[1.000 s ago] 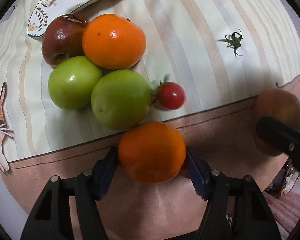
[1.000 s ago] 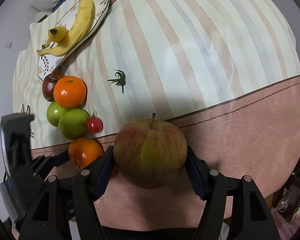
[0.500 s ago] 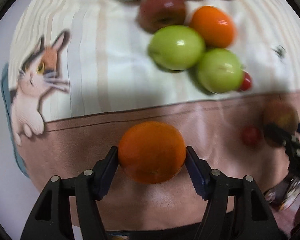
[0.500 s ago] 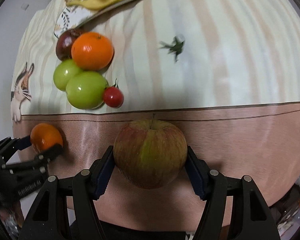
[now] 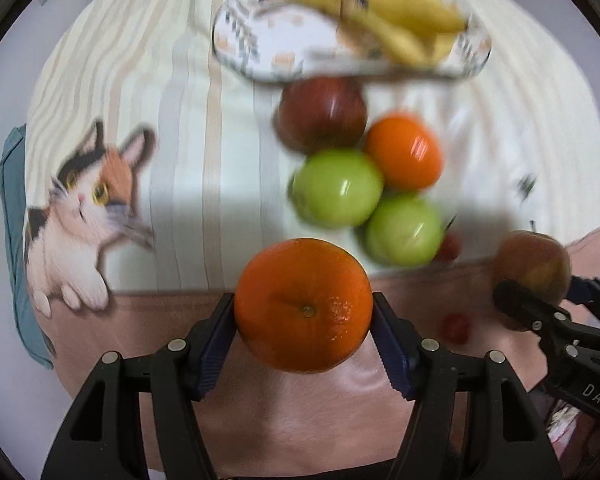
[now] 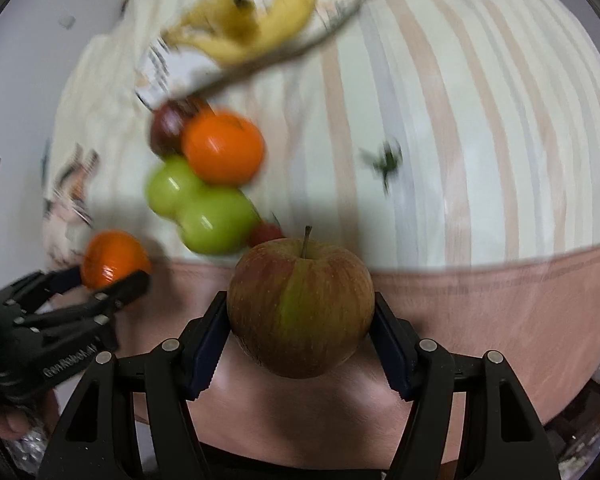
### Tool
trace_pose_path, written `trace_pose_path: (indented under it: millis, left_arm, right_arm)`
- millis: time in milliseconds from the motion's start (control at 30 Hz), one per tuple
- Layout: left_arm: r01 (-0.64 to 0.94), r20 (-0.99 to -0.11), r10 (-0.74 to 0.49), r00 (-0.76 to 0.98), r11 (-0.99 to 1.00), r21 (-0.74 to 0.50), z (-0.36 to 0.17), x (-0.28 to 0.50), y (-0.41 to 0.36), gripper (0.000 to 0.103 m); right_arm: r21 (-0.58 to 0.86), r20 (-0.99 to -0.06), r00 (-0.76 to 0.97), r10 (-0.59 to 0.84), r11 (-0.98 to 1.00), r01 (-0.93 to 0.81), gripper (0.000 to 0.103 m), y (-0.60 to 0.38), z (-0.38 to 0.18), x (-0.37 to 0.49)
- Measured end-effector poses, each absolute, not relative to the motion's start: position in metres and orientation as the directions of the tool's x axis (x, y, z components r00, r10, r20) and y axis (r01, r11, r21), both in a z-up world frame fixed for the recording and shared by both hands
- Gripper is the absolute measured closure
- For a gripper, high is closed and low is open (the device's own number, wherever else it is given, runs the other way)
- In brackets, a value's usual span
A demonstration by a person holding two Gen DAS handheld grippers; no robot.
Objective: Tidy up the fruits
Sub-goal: 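Lower the red apple and orange onto the plate and open both grippers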
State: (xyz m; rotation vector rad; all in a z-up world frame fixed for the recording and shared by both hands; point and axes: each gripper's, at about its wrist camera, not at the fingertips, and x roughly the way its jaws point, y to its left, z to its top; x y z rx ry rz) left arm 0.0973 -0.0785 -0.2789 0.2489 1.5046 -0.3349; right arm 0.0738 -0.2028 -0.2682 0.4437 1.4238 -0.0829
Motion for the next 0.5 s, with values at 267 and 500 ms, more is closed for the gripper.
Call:
trace_pose_path:
  millis: [267,500]
  left_arm:
    - [0.324,-0.986,-0.127,0.106,0.942,-0.086,-0.225,0.192,-0.093,0.04]
    - [0.287,-0.991,-0.116,0.07,0.953,-0.091,-0.249,0.281,-0.126,0.04]
  right_arm:
    - [0.329,-0.921,0.321,0.222,0.885,0.331,0.034,-0.24,-0.198,0.169]
    - [0.34,-0.923,0.302,0.236,0.871,0.356,0.034,-0.272,-0.201,0.286]
